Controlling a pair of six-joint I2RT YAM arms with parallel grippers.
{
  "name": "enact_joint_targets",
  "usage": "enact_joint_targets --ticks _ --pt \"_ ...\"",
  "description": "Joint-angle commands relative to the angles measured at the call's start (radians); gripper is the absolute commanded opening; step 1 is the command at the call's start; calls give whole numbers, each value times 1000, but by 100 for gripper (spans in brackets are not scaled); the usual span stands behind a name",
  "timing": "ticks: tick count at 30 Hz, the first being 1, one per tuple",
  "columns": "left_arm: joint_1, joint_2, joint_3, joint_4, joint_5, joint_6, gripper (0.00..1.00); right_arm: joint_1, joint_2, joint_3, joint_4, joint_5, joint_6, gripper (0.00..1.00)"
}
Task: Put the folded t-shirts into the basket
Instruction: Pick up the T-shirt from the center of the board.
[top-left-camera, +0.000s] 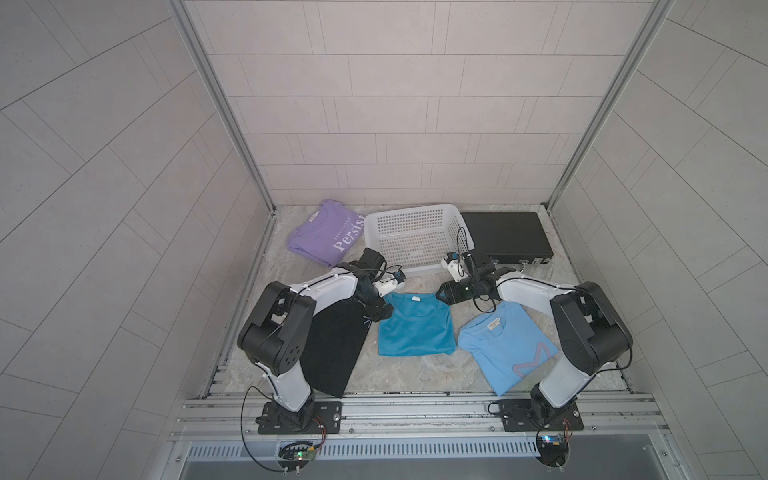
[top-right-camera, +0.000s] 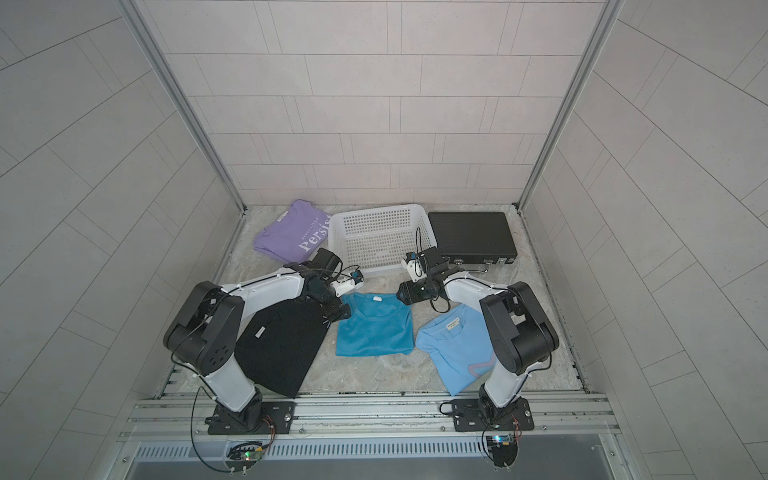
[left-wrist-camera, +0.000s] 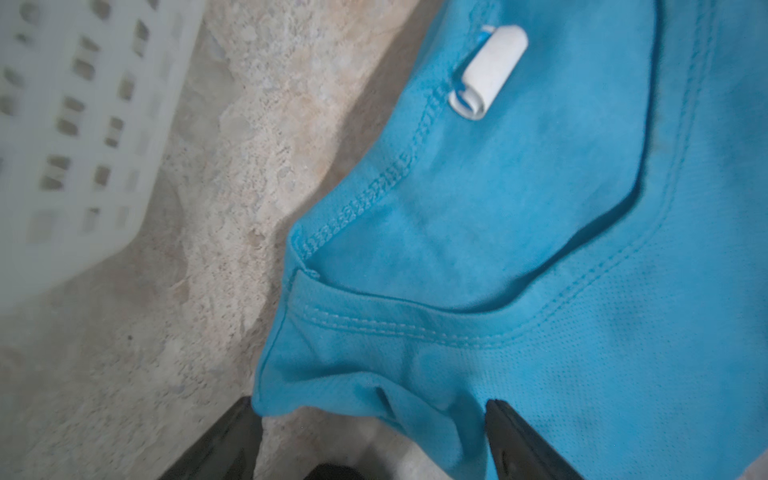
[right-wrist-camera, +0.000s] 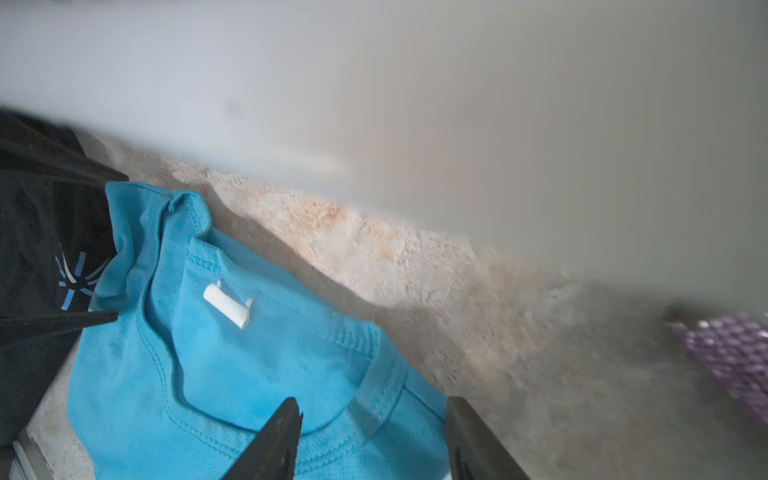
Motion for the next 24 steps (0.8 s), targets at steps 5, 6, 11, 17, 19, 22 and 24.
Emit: enact_joint_targets --ticks 5,6,11,17,19,22,24 --pt "12 67 56 -61 33 -1 92 -8 -48 -18 -107 42 3 65" --pt "13 76 58 -63 34 -1 92 -8 -42 -18 -104 41 11 66" --pt "3 84 43 -39 39 -1 90 6 5 -42 -52 20 59 67" --pt "-12 100 2 8 31 -17 80 64 -9 -69 -38 92 85 64" --pt "-17 96 -19 29 24 -24 76 75 -26 -79 -46 138 94 64" --pt "-17 67 -42 63 15 -31 72 59 -37 -54 -81 211 93 64" --pt "-17 51 -54 78 21 -34 68 35 -57 -61 -78 202 104 64"
